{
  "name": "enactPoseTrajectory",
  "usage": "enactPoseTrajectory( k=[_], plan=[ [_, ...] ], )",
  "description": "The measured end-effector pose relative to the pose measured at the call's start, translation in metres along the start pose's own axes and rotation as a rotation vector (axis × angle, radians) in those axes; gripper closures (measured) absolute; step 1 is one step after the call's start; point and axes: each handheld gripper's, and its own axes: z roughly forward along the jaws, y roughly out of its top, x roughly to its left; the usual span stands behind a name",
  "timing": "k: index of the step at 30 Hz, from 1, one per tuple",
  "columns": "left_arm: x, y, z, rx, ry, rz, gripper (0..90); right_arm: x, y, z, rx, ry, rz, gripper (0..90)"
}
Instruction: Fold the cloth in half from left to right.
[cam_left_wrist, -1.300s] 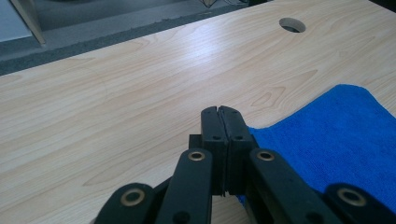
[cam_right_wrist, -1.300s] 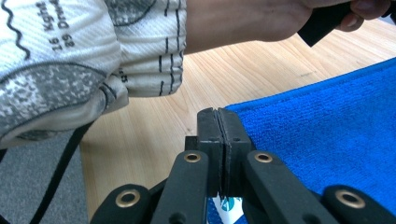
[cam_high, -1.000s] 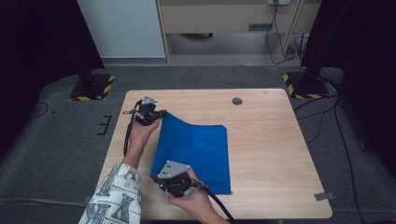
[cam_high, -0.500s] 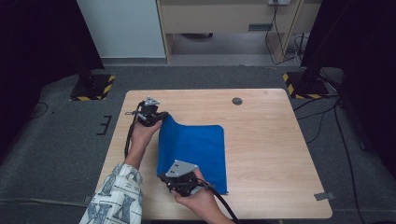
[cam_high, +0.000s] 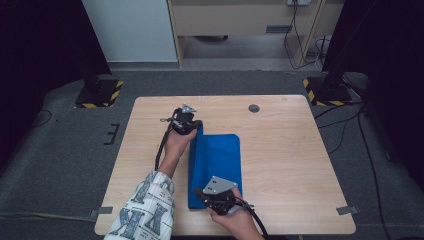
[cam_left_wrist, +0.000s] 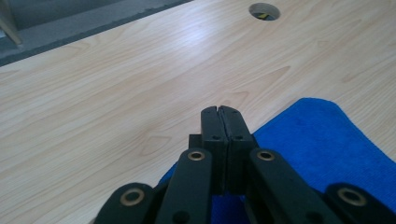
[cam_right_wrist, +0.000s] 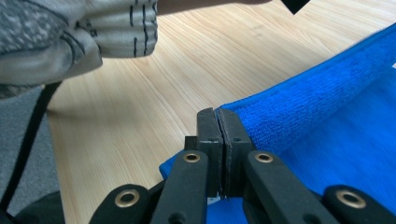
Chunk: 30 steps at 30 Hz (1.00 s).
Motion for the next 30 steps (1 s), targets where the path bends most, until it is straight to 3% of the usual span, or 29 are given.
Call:
enactPoseTrajectory(
  k=[7, 16, 30],
  plan=[
    [-0.015, 0.001, 0.015, 0.015, -0.027, 0.004, 89.3, -0.013, -0.013, -0.013, 0.006, -0.031, 0.042, 88.7],
    [-0.026, 0.001, 0.027, 0.022, -0.066, 0.000, 89.3, -0.017, -0.015, -0.025, 0.006, -0.040, 0.044, 88.6],
    [-0.047, 0.002, 0.041, 0.036, -0.093, 0.020, 89.3, -0.024, -0.026, -0.039, 0.037, -0.063, 0.047, 88.2]
  ],
)
